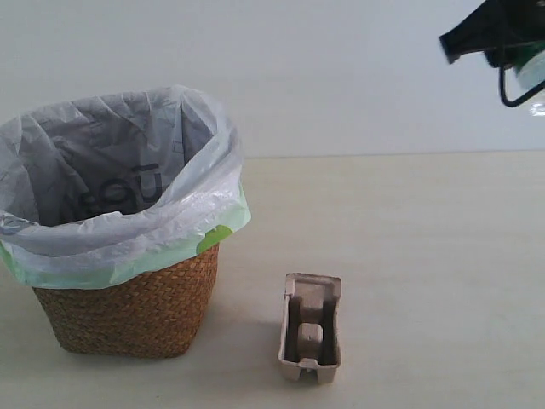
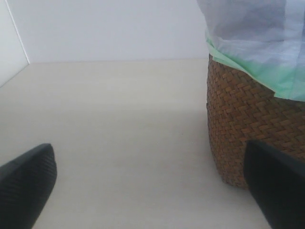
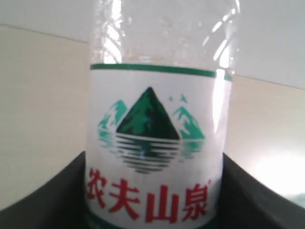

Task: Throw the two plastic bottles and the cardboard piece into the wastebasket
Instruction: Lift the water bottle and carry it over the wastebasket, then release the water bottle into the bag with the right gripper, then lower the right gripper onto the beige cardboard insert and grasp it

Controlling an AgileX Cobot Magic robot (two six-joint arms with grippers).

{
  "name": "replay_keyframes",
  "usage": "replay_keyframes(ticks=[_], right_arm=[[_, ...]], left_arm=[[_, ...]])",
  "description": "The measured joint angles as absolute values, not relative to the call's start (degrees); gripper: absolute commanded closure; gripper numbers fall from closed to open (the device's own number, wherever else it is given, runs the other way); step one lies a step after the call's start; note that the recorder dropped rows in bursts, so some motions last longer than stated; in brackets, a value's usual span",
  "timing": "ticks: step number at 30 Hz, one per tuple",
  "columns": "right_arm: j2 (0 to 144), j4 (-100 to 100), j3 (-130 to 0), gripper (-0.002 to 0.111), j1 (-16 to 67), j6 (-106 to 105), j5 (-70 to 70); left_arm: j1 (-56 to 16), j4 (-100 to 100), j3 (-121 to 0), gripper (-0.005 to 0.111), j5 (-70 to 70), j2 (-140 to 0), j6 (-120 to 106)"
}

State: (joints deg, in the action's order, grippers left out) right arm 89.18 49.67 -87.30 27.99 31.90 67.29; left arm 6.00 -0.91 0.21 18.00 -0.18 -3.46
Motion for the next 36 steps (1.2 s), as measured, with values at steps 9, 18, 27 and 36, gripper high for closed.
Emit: replay_keyframes(ticks=[9,18,27,36], right_arm=[[88.9,21.5,-87.3,0.107,28.0,27.8,61.9],[89.7,-61.2,-91.5,0.010,32.0,-24.2,37.9],[92.6,-52.3,-91.6,0.018,32.0,-17.4,38.7],[92.5,-41.7,-91.6,0.018,32.0,-14.0,48.3]], left_arm=[[6.0,-0.9,0.2,-0.001,18.0,-0.2,-3.5],[6.0,-0.9,0.2,-0.001,18.0,-0.2,-3.5],[6.0,-0.9,0.2,-0.001,18.0,-0.2,-3.5],[6.0,-0.9,0.2,-0.001,18.0,-0.2,-3.5]])
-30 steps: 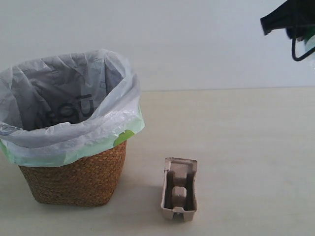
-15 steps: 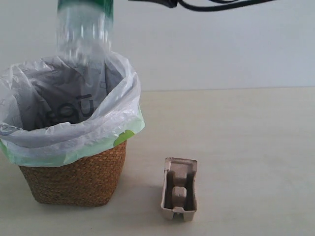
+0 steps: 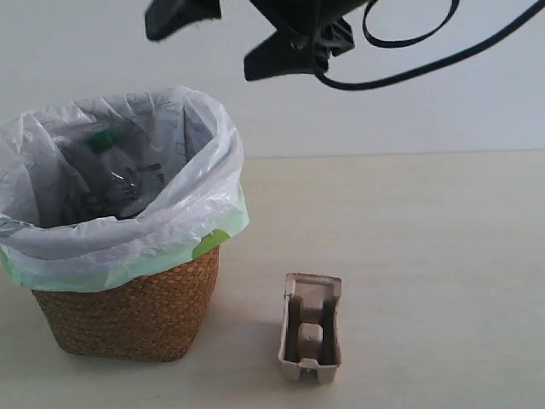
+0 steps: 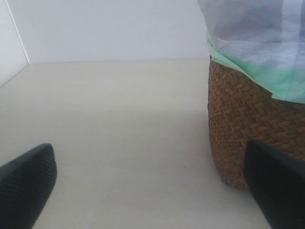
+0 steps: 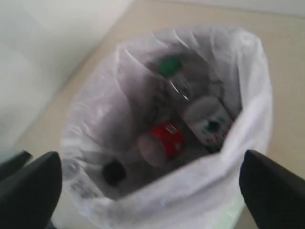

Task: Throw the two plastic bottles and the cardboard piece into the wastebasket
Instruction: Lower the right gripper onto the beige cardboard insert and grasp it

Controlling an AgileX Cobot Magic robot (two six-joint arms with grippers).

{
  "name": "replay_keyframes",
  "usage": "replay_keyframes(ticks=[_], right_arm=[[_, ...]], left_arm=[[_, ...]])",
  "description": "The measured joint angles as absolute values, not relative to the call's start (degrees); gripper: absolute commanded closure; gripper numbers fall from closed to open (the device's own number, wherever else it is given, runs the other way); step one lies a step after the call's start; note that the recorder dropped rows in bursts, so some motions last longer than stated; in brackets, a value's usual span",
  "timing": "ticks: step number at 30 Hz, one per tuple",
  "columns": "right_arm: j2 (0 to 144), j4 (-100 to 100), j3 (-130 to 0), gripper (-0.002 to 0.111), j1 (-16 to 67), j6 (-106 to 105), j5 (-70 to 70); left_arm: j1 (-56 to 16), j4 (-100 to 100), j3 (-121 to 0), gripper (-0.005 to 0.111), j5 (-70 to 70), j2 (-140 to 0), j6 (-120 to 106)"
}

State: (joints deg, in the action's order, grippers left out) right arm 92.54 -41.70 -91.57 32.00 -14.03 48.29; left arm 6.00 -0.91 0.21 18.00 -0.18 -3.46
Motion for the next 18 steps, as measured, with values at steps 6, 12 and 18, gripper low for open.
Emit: replay_keyframes(ticks=[6,12,18], right_arm=[[92.5,-19.3,-90.1,0.018,32.0,1.3,61.2],[92.5,-11.7,-82.4,0.018,32.0,6.6,67.8],[92.5,-11.1,-71.5,0.018,32.0,8.0,58.8]], left_arm=[[6.0,-0.9,0.2,-0.001,18.0,-0.2,-3.5],[6.0,-0.9,0.2,-0.001,18.0,-0.2,-3.5],[6.0,-0.9,0.2,-0.001,18.0,-0.2,-3.5]])
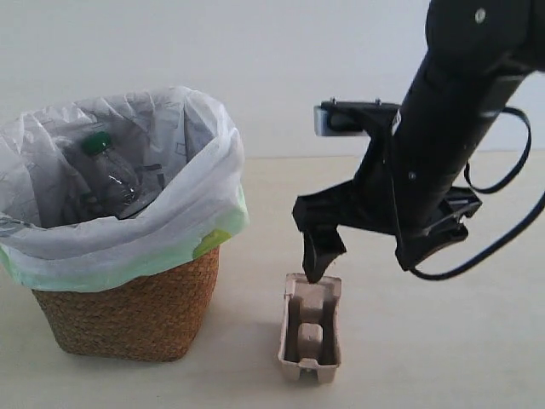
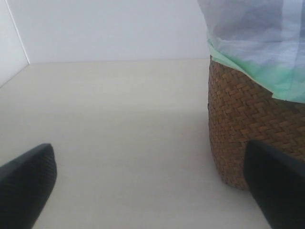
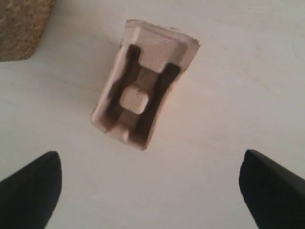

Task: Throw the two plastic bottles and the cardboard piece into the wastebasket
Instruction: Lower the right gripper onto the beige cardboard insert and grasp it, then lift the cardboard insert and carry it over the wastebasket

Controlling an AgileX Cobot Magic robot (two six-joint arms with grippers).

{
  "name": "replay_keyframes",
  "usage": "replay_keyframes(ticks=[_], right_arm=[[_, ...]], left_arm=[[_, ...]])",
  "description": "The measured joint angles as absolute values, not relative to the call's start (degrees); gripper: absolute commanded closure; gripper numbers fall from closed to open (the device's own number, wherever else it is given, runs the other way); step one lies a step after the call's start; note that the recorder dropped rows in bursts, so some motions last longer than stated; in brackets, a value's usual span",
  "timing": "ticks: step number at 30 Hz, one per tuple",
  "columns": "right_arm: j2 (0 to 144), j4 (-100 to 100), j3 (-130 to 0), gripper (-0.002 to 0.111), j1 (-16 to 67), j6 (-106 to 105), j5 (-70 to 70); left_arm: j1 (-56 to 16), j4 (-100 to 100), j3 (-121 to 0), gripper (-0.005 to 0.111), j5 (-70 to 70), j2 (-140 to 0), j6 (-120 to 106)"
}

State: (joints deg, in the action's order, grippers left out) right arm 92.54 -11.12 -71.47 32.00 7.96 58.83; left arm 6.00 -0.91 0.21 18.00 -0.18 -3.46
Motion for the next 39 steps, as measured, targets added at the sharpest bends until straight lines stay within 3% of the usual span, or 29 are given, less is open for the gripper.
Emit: replay_keyframes(ticks=[9,26,29,33,39], right_arm=[[93.3,-17.3,-60.1,0.018,32.0,7.1,38.7],[109.0,-21.0,-58.6,0.021,36.5,5.2,24.9],[109.2,-20.7,-58.6,0.045,36.5,5.2,24.6],[109.5,-20.3,-58.7,0.105,36.5,4.6,25.5],[109.7,-19.1,-61.2,0.108,36.5,1.8,31.6]], left_arm=[[6.0,-0.9,0.2,-0.001,18.0,-0.2,-3.5],[6.0,-0.9,0.2,-0.001,18.0,-0.2,-3.5],[6.0,-0.9,0.2,-0.001,18.0,-0.2,-3.5],[6.0,-0.9,0.2,-0.001,18.0,-0.2,-3.5],[6.0,-0.9,0.2,-0.001,18.0,-0.2,-3.5]])
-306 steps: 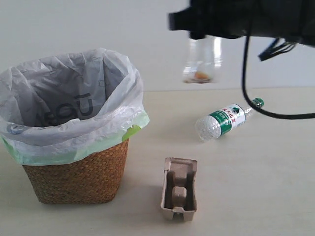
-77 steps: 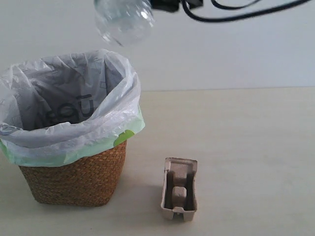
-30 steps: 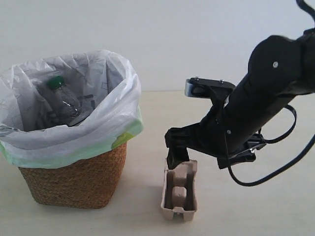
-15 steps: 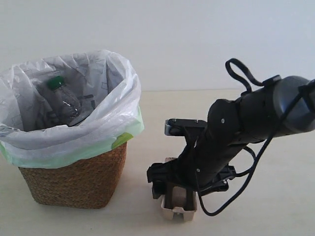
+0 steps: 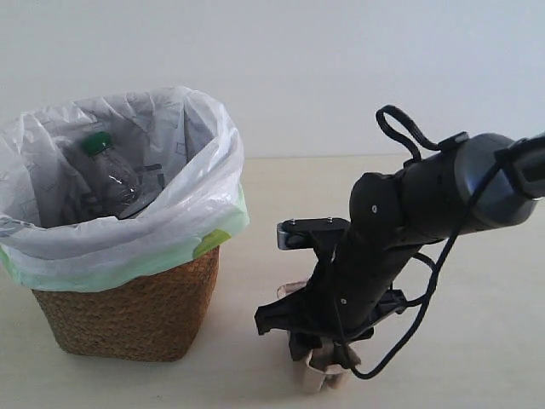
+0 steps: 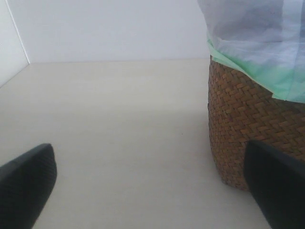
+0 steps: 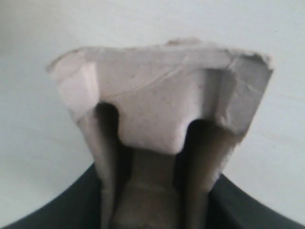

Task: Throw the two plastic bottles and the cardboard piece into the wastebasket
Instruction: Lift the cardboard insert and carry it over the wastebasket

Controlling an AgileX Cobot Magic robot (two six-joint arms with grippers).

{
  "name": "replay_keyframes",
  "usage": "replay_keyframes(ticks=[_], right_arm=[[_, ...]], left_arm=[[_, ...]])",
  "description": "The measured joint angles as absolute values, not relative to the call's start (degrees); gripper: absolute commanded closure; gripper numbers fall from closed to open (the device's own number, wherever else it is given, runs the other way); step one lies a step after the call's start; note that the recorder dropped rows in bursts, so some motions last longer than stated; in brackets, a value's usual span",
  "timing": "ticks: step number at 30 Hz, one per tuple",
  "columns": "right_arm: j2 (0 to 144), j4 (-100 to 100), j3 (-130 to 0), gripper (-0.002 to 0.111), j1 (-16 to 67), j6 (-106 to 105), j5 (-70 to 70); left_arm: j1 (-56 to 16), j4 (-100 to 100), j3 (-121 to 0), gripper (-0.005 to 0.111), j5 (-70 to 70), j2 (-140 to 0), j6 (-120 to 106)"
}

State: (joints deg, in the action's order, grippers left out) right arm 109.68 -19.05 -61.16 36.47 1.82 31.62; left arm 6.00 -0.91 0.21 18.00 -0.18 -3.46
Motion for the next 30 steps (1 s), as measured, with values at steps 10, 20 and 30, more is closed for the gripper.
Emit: replay_keyframes(ticks=[10,20,30], right_arm=[[95.7,5.9,-62.3,0.108,36.6,19.7,36.4],[80.7,31.8,-73.1,0.108,36.6,37.0,36.4],[82.7,28.6,-77.2,0.108,36.6,39.7,33.7]], left_arm=[[6.0,-0.9,0.2,-0.001,18.0,-0.2,-3.5],[6.0,-0.9,0.2,-0.001,18.0,-0.2,-3.5],[6.0,-0.9,0.2,-0.001,18.0,-0.2,-3.5]])
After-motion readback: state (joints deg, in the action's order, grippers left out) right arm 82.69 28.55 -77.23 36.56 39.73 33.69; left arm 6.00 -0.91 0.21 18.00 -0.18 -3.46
